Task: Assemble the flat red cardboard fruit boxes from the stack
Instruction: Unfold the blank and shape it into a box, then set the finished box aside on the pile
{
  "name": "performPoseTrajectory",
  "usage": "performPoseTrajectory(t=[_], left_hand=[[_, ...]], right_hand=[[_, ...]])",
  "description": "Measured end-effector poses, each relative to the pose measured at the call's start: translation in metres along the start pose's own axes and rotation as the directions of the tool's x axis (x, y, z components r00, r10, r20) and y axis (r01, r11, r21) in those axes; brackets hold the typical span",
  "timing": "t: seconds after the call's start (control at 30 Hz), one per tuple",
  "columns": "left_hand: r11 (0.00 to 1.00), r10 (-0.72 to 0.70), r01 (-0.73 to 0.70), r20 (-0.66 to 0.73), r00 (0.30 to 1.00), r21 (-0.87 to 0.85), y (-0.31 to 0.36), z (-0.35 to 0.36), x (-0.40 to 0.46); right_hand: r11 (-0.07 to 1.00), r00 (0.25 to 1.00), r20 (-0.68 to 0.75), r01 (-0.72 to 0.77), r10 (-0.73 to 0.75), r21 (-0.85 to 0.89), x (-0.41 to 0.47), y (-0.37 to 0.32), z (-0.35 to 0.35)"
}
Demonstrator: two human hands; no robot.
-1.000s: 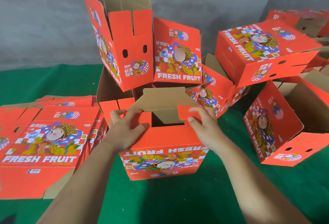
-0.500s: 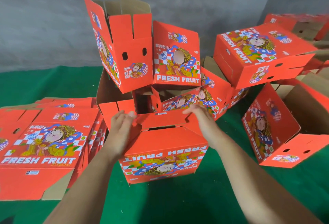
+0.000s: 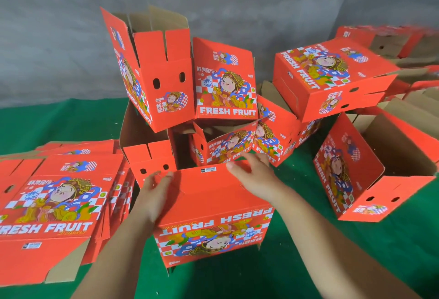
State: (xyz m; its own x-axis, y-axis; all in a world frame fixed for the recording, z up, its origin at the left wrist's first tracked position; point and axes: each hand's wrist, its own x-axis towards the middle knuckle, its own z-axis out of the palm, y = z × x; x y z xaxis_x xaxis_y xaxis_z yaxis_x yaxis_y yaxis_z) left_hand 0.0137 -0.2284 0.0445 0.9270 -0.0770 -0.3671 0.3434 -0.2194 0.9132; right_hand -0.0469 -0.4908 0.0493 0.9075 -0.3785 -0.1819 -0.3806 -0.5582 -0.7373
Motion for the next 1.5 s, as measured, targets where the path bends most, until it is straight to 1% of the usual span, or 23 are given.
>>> performPoseTrajectory(t=[0.03, 0.1, 0.17, 0.2, 0.27, 0.3, 0.33, 0.37, 0.4, 0.47, 0.53, 0.63, 0.7, 0.77, 0.87, 0.93, 1.03, 1.07, 1.17, 1.3, 1.4, 1.43, 1.5], left_hand=[[0.997, -0.05, 0.049, -0.018, 0.999, -0.06, 0.003, 0.0, -0.004], [0.992, -0.063, 0.052, -0.099, 0.993, -0.11, 0.005, 0.002, -0.008], [0.983, -0.044, 0.014, -0.161, 0.986, -0.184, 0.007, 0.003, -0.012], [0.974, -0.032, -0.007, -0.168, 0.985, -0.228, 0.007, 0.004, -0.015], [0.937, -0.021, -0.023, -0.12, 0.993, -0.349, 0.007, 0.008, -0.022], [0.926, 0.009, -0.045, -0.097, 0.995, -0.376, 0.006, 0.011, -0.026], [0.919, 0.058, -0.085, -0.082, 0.995, -0.384, 0.005, 0.014, -0.029], [0.906, 0.109, -0.13, -0.074, 0.991, -0.402, 0.002, 0.017, -0.03], [0.883, 0.164, -0.174, -0.06, 0.985, -0.435, -0.001, 0.017, -0.03], [0.834, 0.245, -0.223, -0.025, 0.969, -0.505, -0.008, 0.016, -0.03], [0.803, 0.303, -0.248, 0.013, 0.953, -0.541, -0.018, 0.015, -0.031], [0.805, 0.375, -0.277, 0.089, 0.923, -0.524, -0.034, 0.015, -0.031], [0.813, 0.382, -0.255, 0.149, 0.912, -0.524, -0.045, 0.012, -0.029], [0.852, 0.339, -0.185, 0.247, 0.908, -0.49, -0.053, 0.008, -0.025], [0.951, 0.183, -0.058, 0.4, 0.898, -0.304, -0.064, 0.016, -0.023], [0.976, 0.12, -0.033, 0.406, 0.906, -0.215, -0.069, 0.026, -0.023], [0.981, 0.156, -0.092, 0.412, 0.898, -0.172, -0.065, 0.036, -0.022], [0.978, 0.188, -0.128, 0.427, 0.885, -0.167, -0.061, 0.038, -0.021], [0.962, 0.268, -0.221, 0.424, 0.865, -0.158, -0.05, 0.05, -0.018], [0.935, 0.349, -0.35, 0.314, 0.883, -0.055, -0.039, 0.068, -0.018], [0.927, 0.346, -0.369, 0.239, 0.907, 0.058, -0.035, 0.08, -0.019], [0.926, 0.343, -0.371, 0.248, 0.906, 0.071, -0.034, 0.084, -0.021], [0.929, 0.333, -0.369, 0.356, 0.873, 0.035, -0.032, 0.092, -0.027]], right_hand=[[0.988, 0.998, -0.021, -0.057, 0.06, 0.143, 0.0, -0.002, -0.004], [0.894, 0.981, 0.016, -0.181, 0.191, 0.41, -0.008, -0.006, -0.016], [0.708, 0.961, 0.134, -0.269, 0.241, 0.653, -0.01, -0.01, -0.032], [0.622, 0.954, 0.164, -0.288, 0.25, 0.728, -0.007, -0.013, -0.041], [0.543, 0.968, 0.15, -0.237, 0.2, 0.805, -0.004, -0.009, -0.056], [0.509, 0.964, 0.162, -0.25, 0.212, 0.824, -0.004, -0.006, -0.062], [0.523, 0.949, 0.18, -0.294, 0.259, 0.8, -0.004, -0.005, -0.066], [0.551, 0.921, 0.227, -0.373, 0.316, 0.746, -0.007, -0.001, -0.066], [0.535, 0.895, 0.32, -0.443, 0.31, 0.72, -0.016, 0.009, -0.065], [0.407, 0.84, 0.491, -0.542, 0.233, 0.735, -0.032, 0.03, -0.065], [0.308, 0.806, 0.543, -0.592, 0.237, 0.744, -0.036, 0.052, -0.063], [0.329, 0.799, 0.548, -0.601, 0.247, 0.729, -0.039, 0.069, -0.054], [0.323, 0.777, 0.585, -0.629, 0.232, 0.707, -0.042, 0.08, -0.048], [0.353, 0.774, 0.583, -0.632, 0.246, 0.691, -0.048, 0.091, -0.044], [0.386, 0.823, 0.518, -0.567, 0.233, 0.727, -0.061, 0.106, -0.032], [0.388, 0.87, 0.457, -0.492, 0.186, 0.779, -0.07, 0.117, -0.025], [0.328, 0.901, 0.409, -0.434, 0.146, 0.839, -0.078, 0.127, -0.026], [0.352, 0.914, 0.386, -0.406, 0.128, 0.844, -0.078, 0.129, -0.027], [0.501, 0.955, 0.273, -0.295, 0.119, 0.814, -0.073, 0.136, -0.032], [0.54, 0.984, 0.123, -0.172, 0.126, 0.824, -0.063, 0.144, -0.03], [0.578, 0.992, -0.022, -0.054, 0.124, 0.814, -0.059, 0.147, -0.026], [0.604, 0.99, -0.072, -0.014, 0.118, 0.797, -0.059, 0.148, -0.025], [0.669, 0.978, -0.186, 0.076, 0.094, 0.74, -0.058, 0.151, -0.023]])
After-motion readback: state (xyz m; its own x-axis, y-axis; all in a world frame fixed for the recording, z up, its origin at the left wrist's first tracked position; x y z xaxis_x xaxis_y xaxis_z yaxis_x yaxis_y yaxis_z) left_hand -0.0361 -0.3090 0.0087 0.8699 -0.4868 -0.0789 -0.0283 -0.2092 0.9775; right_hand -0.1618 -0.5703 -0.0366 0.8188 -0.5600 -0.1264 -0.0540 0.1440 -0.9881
